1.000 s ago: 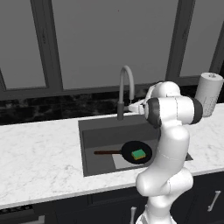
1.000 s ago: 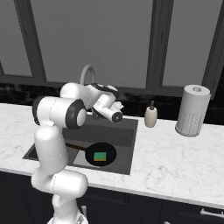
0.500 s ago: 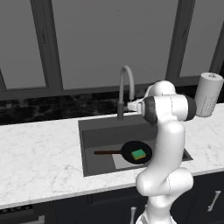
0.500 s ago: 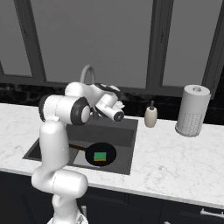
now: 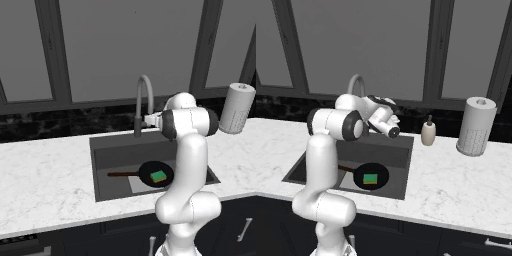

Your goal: Pick the pan and sponge and place them into the sink. Then turn on the water.

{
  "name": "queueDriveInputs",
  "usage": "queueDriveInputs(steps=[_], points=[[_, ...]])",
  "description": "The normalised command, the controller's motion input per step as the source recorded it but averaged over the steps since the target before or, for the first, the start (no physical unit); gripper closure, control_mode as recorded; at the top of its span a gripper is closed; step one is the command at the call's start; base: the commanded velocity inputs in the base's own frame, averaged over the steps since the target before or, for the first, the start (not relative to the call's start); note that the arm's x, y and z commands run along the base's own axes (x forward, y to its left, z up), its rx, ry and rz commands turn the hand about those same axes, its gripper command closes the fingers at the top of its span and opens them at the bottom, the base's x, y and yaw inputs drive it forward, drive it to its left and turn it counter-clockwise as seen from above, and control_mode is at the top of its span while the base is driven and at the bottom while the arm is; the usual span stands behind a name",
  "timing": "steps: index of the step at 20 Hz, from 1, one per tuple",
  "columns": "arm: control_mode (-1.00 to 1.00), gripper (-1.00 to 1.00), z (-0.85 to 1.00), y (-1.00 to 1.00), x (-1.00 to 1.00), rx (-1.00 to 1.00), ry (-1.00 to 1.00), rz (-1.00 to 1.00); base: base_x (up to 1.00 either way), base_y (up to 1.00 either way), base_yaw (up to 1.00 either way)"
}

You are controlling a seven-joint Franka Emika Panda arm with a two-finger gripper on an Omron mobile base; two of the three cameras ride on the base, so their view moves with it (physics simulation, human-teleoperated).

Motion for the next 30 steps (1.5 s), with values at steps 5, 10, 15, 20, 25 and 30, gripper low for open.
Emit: queueDriveInputs(steps=[5,10,15,20,25,30], points=[[-1.0,-1.0,-0.13,0.0,0.26,0.03,0.0,0.0,0.0,0.0,0.0],[-1.0,-1.0,-0.14,0.0,0.24,0.03,0.0,0.0,0.0,0.0,0.0],[-1.0,-1.0,-0.12,0.0,0.27,0.03,0.0,0.0,0.0,0.0,0.0],[-1.0,1.0,-0.12,-0.01,0.25,0.03,0.0,0.0,0.0,0.0,0.0],[-1.0,1.0,-0.07,-0.11,0.08,0.02,-0.01,0.0,0.0,0.0,0.0],[-1.0,1.0,-0.17,-0.44,0.0,0.03,0.0,0.0,0.0,0.0,0.0]])
